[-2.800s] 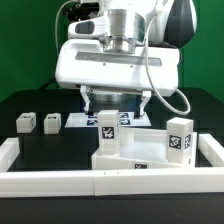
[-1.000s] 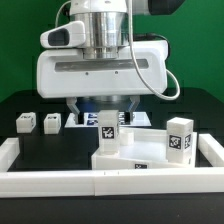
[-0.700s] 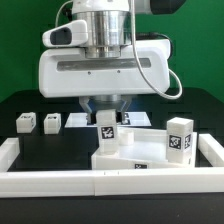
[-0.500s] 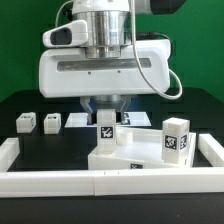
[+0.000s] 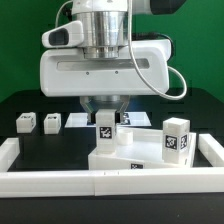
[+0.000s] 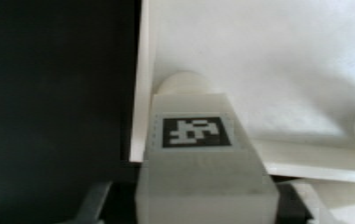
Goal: Assemble square table
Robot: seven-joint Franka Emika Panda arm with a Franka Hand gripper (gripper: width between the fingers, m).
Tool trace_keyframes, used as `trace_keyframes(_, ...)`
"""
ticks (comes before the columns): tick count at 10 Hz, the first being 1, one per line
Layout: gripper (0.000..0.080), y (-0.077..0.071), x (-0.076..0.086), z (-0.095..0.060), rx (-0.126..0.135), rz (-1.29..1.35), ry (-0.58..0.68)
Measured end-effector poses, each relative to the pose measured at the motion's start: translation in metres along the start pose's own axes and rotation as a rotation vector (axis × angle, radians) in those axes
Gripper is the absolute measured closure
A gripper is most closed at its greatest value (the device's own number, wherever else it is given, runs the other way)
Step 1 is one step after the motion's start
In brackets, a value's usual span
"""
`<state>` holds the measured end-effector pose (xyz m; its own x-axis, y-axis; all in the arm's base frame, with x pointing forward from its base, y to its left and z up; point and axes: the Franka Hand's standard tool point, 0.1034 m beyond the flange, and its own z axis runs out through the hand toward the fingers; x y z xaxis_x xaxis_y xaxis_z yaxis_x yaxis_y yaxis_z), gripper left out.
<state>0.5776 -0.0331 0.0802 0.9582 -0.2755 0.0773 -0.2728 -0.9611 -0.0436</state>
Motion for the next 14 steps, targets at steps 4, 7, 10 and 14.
trace_keyframes(4, 0.0508, -0.017, 0.002, 0.002, 0.010, 0.416, 0.048)
trace_keyframes(7, 0.0508, -0.027, 0.004, 0.003, 0.033, 0.698, 0.069)
trace_keyframes(10, 0.0508, -0.034, 0.003, 0.003, 0.048, 0.900, 0.061)
trace_keyframes(14, 0.0208, -0.035, 0.002, 0.003, 0.051, 0.853, 0.060)
